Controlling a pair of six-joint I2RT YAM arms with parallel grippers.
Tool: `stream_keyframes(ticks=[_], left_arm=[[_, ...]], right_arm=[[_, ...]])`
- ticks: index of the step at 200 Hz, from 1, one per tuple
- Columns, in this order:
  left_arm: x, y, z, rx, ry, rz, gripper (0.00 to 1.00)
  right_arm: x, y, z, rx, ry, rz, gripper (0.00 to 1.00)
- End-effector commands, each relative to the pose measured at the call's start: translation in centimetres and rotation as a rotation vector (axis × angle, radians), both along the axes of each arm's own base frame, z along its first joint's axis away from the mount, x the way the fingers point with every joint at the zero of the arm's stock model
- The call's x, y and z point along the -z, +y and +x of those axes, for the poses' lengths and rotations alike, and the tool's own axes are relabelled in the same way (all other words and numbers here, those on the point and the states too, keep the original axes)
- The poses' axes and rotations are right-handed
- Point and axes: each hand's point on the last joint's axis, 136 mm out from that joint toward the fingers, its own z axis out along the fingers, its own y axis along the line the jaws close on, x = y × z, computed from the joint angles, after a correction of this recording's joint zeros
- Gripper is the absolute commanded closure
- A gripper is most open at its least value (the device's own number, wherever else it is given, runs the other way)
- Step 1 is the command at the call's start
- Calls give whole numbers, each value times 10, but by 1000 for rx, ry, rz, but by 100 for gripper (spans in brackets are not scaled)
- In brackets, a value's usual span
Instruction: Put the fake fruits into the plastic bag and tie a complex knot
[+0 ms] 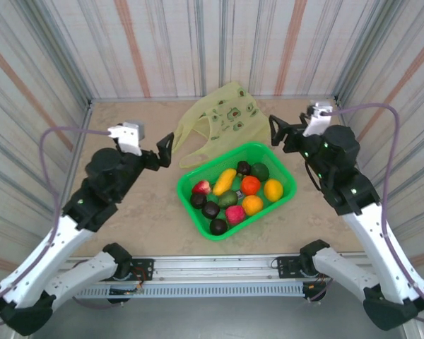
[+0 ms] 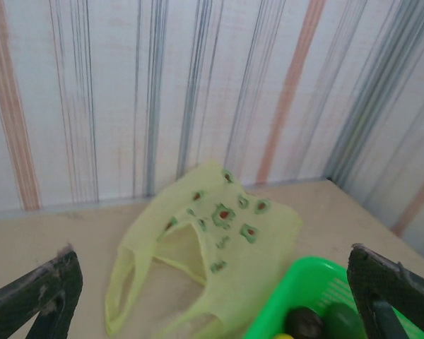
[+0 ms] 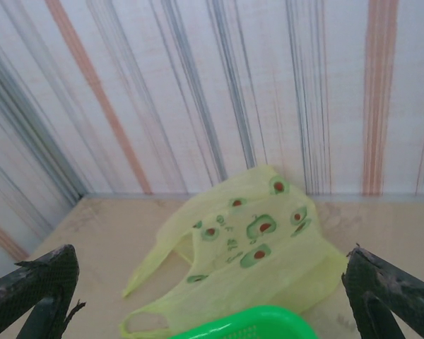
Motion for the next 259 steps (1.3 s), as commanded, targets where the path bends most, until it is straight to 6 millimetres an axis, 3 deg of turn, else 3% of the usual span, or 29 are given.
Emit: stream_keyframes(ticks=[1,16,36,62,81,96,120,149,188,223,259], left_arm=[[89,22,-36,-60,444,-35,1],[98,22,-42,-49,498,-164,1],[124,13,-50,0,641,-239,1],[179,-19,-60,110,874,-227,1],[209,-51,-65,248,1001,-269,1],[225,-68,-69,302,1064,-265,4],[241,-79,-70,300,1126,-214,6],[252,-82,-63,270,1164,-190,13],[257,-88,-43,247,1157,-103,30],[265,-93,-26,223,1153,29,41],[267,-114,2,239,1134,119,60]], right_arm=[[63,-5,-15,-36,224,172,1],[94,-13,-3,-21,384,195,1],[139,-25,12,93,526,55,1],[180,-20,27,107,630,-124,2],[210,-29,43,168,712,-196,3],[231,-29,53,176,778,-227,4],[259,-29,66,193,839,-258,5],[280,-44,70,262,884,-299,8],[297,-74,65,396,930,-251,16],[302,-90,54,482,915,-213,29],[288,-118,36,612,850,-195,31]])
